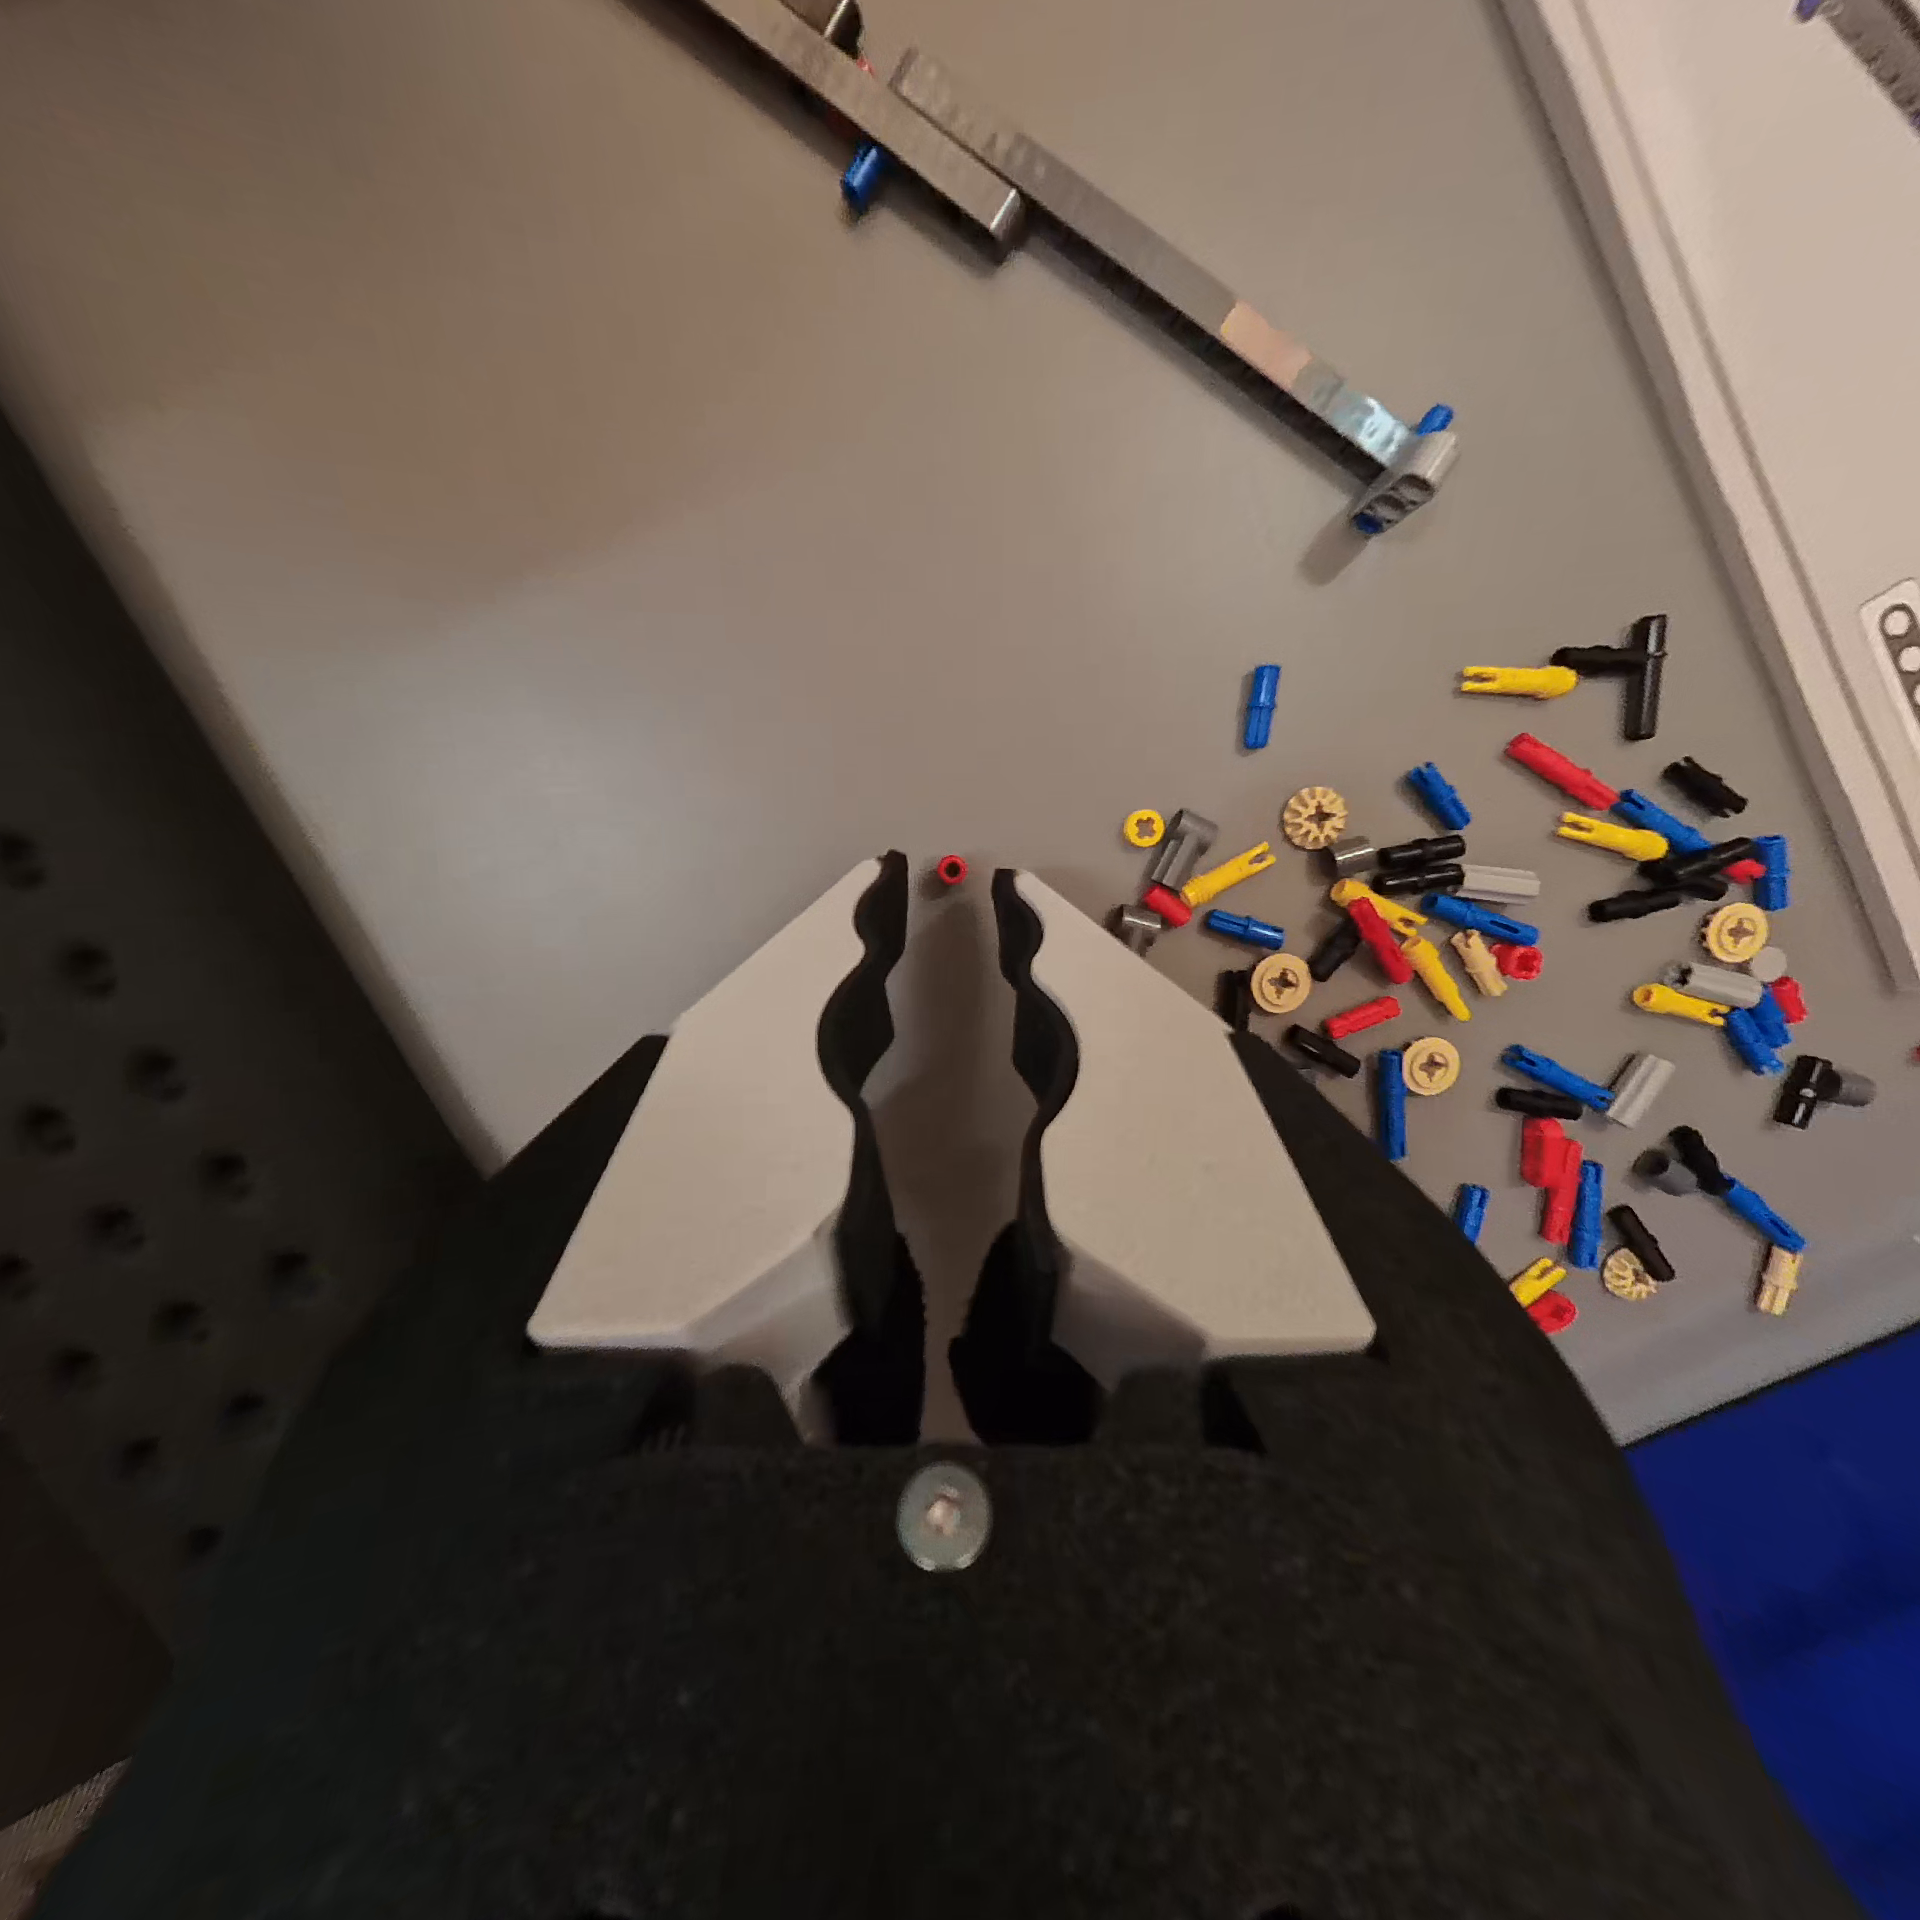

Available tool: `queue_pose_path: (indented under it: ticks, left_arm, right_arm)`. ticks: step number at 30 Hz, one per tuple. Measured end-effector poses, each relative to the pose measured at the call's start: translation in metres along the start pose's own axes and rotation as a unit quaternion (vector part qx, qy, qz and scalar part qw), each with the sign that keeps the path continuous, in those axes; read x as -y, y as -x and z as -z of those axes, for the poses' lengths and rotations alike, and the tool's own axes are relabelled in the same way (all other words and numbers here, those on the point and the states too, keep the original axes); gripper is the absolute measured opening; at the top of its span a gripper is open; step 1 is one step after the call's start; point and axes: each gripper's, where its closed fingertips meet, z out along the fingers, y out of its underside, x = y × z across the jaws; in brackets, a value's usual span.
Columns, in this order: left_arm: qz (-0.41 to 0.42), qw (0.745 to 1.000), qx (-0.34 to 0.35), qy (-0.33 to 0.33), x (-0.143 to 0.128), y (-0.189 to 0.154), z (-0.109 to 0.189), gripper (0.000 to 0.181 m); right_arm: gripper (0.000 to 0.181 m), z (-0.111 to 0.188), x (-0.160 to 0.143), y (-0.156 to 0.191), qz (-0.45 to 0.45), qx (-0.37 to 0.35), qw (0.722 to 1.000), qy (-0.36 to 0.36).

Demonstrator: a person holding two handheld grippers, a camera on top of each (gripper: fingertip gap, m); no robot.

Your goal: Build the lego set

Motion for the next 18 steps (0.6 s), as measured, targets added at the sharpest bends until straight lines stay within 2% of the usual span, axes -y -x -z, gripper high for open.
queue_pose_path:
  ticks: [18]
  left_arm:
    - [-0.009, 1.000, 0.000, 0.003, -0.0009, -0.0021, -0.0007, 0.006]
  right_arm:
    - [0.012, -0.0105, -0.0041, 0.0016, 0.002, 0.017, 1.000, 0.024]
